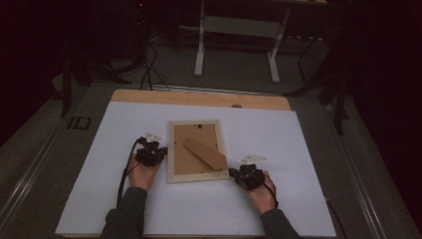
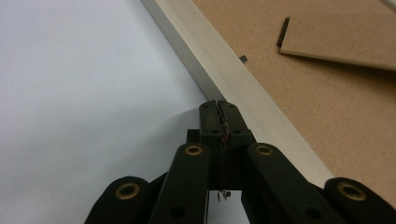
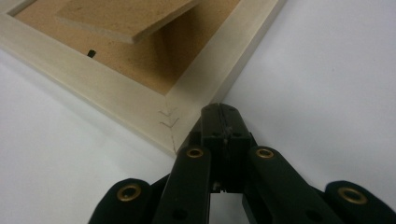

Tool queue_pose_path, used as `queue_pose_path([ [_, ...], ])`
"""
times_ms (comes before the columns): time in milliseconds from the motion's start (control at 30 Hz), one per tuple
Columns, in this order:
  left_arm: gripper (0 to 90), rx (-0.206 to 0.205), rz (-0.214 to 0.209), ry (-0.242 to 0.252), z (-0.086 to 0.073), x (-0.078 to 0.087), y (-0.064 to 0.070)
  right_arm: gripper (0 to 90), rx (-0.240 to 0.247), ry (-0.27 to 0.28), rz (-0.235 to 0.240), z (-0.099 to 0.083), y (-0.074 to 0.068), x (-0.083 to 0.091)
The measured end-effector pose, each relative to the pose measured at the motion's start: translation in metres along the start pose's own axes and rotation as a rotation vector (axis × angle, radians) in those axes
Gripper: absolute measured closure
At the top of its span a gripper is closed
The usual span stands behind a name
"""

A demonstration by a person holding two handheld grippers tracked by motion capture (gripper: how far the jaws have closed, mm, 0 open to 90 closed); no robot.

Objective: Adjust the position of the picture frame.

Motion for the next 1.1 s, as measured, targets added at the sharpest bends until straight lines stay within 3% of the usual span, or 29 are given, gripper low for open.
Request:
queue_pose_path([
  [633, 90.0, 0.017, -0.077, -0.014, 0.004, -0.005, 0.006, 90.0, -0.005, -0.005, -0.009, -0.002, -0.001, 0.002],
  [900, 90.0, 0.0, -0.098, -0.012, 0.003, -0.002, 0.006, 90.0, -0.002, -0.007, -0.016, -0.002, -0.004, 0.002],
  [1100, 90.0, -0.003, -0.146, -0.009, -0.006, 0.003, 0.003, 90.0, 0.007, -0.012, -0.013, -0.003, -0.006, 0.003],
])
Point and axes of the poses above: each handheld gripper's, and its own axes: x roughly backward along the jaws, z roughly out of its top, y roughly to its right, the point moved 2 cm from there along -x, roughly forward along the jaws, and after that the axes turned 6 degrees about z, right-handed, at the moved point
